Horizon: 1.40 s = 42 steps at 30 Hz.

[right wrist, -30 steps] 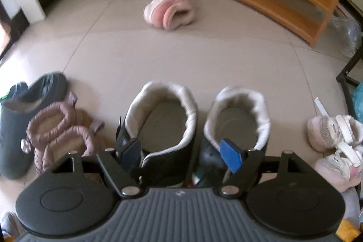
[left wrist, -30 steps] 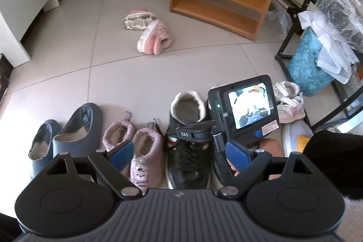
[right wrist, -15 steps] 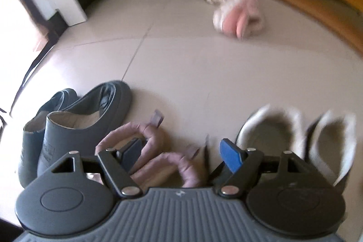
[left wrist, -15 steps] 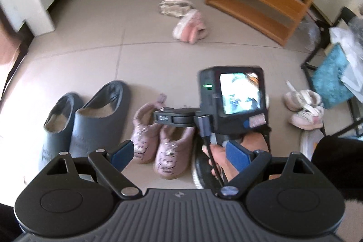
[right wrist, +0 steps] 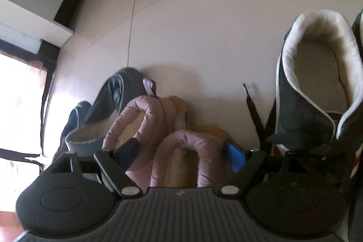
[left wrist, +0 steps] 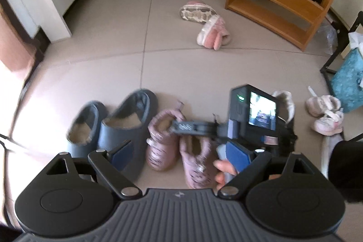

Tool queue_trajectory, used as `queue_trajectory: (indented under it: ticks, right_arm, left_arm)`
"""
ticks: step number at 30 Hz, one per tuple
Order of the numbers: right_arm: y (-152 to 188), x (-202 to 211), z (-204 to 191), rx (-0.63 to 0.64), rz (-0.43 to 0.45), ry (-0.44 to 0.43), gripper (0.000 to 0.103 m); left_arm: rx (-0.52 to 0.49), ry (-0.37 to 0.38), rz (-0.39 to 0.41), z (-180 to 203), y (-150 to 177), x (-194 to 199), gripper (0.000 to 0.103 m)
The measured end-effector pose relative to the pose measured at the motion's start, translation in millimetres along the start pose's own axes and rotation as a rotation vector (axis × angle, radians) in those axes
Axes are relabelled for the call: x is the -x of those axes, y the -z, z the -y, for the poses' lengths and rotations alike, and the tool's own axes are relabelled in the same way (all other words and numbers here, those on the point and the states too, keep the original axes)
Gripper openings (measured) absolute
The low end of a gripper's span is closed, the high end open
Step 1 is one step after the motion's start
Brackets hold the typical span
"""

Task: Organize scattered shoes
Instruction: 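Move the left tool toward the pink fuzzy boot lying near the shelf, then close the left tool on the pink boot's collar and lift it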

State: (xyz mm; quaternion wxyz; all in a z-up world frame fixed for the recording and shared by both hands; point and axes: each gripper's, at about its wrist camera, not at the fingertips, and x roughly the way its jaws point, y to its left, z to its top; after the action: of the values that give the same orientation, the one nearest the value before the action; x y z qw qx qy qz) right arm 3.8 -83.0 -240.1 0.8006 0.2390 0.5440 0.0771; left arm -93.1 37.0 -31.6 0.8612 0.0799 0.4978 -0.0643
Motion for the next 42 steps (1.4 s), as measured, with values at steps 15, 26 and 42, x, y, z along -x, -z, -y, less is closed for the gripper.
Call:
queue_trajectory:
  ticks: [15, 26, 42]
  right_arm:
    - [-107.8, 270.6, -56.5, 0.353, 0.322, 0.205, 0.097]
    - [-134.6, 279.1, -32.8, 0.298, 0.336, 0.239, 0.099]
    - [-145.2, 269.1, 9.3, 0.259, 0.236, 0.288, 0.099]
  left_arm:
    - [-0.347, 0.029, 0.315, 2.6, -199.9, -134.2, 0.091]
    - [-0.752, -0.26, 0.36, 152.8, -195.4, -337.3, 0.091]
    - [-0.853, -0.24, 0.29, 118.9, -247.9, -392.7, 0.051]
